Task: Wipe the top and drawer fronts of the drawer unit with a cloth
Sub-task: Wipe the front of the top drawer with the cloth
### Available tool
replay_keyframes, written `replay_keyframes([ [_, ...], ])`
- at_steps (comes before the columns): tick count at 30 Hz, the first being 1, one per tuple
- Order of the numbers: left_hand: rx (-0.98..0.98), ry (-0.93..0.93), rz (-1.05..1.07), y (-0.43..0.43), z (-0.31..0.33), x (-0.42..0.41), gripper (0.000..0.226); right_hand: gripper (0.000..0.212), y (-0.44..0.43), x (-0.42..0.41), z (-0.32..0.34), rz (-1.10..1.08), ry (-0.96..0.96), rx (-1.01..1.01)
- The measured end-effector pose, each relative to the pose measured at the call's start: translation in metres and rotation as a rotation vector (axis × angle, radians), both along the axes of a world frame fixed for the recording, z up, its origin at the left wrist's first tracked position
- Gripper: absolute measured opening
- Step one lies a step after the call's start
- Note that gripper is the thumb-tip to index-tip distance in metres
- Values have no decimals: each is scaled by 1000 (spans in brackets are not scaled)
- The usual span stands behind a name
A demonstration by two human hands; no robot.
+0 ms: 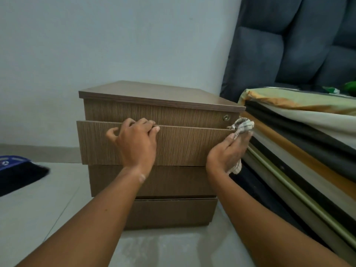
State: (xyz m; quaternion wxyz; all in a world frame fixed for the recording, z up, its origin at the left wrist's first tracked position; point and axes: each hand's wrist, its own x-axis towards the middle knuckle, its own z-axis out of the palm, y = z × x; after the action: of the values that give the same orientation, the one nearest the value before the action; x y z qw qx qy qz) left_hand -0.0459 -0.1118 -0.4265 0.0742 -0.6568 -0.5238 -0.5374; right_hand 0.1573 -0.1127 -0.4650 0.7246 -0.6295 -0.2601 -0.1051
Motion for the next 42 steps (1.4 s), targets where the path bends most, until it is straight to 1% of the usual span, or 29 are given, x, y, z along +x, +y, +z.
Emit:
replay_keyframes([
  [2, -2, -17, -25, 1, 1, -2, 20, 56, 4, -14, -4, -28, -134, -147],
  [4, 10, -15, -31, 0, 2, -2, 20, 56, 3, -35, -12, -11, -334, -241],
  [6, 15, -11, -21, 2, 2, 0, 20, 56, 3, -60, -24, 104, -593, -292],
  [7, 12, -14, -17, 5, 1, 0, 20, 56, 5, -72, -29, 170, -691, -313],
  [8, 2, -17, -17, 8, -1, 0, 21, 57, 7, -83, -32, 216, -745, -328],
  [9, -4, -18, -28, 10, -2, 0, 23, 58, 9, -93, -33, 241, -759, -337],
  [12, -14, -27, -30, 8, 1, 0, 24, 60, 10, -104, -40, 239, -784, -367],
  [15, 6, -18, -7, 3, 3, -3, 21, 57, 3, -87, -52, 230, -892, -396],
  [16, 5, -16, -20, 3, 4, -4, 21, 56, 2, -77, -51, 215, -896, -384],
  [17, -1, -19, -48, 5, 2, -5, 22, 56, 1, -66, -47, 181, -862, -365],
  [18, -9, -22, -80, 5, 2, -6, 22, 57, 2, -53, -41, 121, -788, -347],
  [20, -16, -35, -123, 7, 3, -7, 22, 57, 3, -28, -27, -17, -555, -304],
  [22, -20, -54, -129, 7, 4, -7, 21, 57, 2, -10, -17, -89, -299, -246],
  [25, -21, -76, -149, 7, 4, -7, 22, 57, 0, -10, -16, -40, 16, -124],
  [26, -27, -75, -124, 4, 5, -6, 21, 56, 0, -17, -18, -27, 99, -99],
  [28, -27, -65, -49, -2, 7, -5, 18, 56, -1, -36, -20, -10, 213, -82],
  [31, -20, -65, -42, -7, 8, -3, 19, 57, -3, -69, -17, 90, 296, -80],
  [32, -20, -61, -39, -5, 8, -4, 19, 57, -5, -82, -18, 132, 279, -92],
  [33, -23, -55, -27, -3, 7, -5, 21, 57, -7, -96, -21, 174, 214, -117],
  [34, -32, -54, -18, -3, 9, -6, 25, 56, -11, -108, -25, 207, 90, -151],
  [37, -101, -63, -36, -7, 18, -12, 49, 55, -13, -118, -38, 294, -476, -281],
  [38, -138, -41, -37, -9, 23, -15, 54, 55, -11, -113, -35, 308, -587, -297],
  [39, -172, -7, -41, -9, 26, -19, 57, 53, -10, -106, -30, 291, -631, -294],
  [42, -212, 79, -103, -8, 31, -32, 61, 43, -6, -82, -10, 159, -643, -271],
])
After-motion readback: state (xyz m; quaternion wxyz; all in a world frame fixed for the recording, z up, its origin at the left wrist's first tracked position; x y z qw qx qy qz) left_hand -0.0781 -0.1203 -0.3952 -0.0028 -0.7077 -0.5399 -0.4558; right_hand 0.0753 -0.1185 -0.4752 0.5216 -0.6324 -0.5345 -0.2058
